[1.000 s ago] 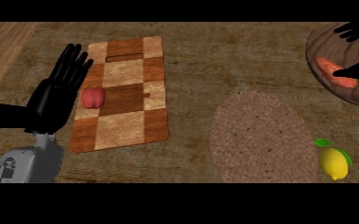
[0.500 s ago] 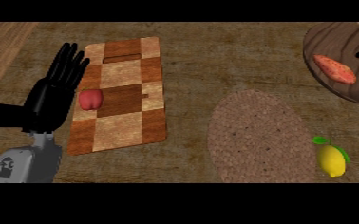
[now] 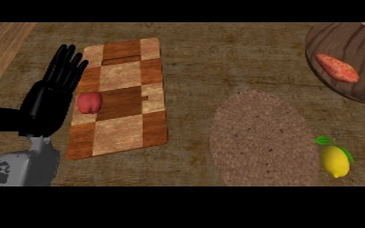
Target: Pick the sweet potato from the placemat and place it in the bowl
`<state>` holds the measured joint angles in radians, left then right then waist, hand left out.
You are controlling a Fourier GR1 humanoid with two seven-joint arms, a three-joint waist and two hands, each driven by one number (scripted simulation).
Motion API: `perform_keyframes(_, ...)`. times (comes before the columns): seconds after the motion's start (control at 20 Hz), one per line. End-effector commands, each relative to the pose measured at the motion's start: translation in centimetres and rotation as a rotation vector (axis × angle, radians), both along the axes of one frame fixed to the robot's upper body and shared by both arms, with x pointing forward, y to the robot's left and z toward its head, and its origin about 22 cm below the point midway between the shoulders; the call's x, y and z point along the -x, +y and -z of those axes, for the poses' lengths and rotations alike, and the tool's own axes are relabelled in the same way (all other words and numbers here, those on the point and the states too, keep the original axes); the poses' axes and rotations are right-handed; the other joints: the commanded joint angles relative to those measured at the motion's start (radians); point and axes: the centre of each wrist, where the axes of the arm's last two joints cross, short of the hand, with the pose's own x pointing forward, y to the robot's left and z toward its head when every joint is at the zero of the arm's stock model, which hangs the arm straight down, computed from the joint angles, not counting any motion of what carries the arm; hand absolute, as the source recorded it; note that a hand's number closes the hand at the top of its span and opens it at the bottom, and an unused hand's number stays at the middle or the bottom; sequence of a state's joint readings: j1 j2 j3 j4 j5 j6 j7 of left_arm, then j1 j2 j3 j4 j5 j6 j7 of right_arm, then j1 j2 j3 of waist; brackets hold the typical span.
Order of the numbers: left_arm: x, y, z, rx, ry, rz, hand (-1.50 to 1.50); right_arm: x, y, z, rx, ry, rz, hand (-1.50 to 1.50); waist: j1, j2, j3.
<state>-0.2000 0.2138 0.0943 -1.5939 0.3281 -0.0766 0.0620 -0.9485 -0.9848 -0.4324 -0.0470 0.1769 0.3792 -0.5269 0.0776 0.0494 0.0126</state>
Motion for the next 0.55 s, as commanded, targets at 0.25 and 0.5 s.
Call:
perform_keyframes(0.25, 0.3, 0.1, 0.4, 0.010, 0.000, -0.012, 0.00, 5.3, -4.3, -0.4, -0.010, 0.025, -0.007, -1.50, -0.011, 0.002, 0.005)
perform_keyframes(0.5, 0.3, 0.3, 0.2, 0.004, -0.005, -0.010, 0.00, 7.3, -5.5, -0.2, -0.012, 0.056, -0.025, -1.50, -0.017, -0.002, 0.006)
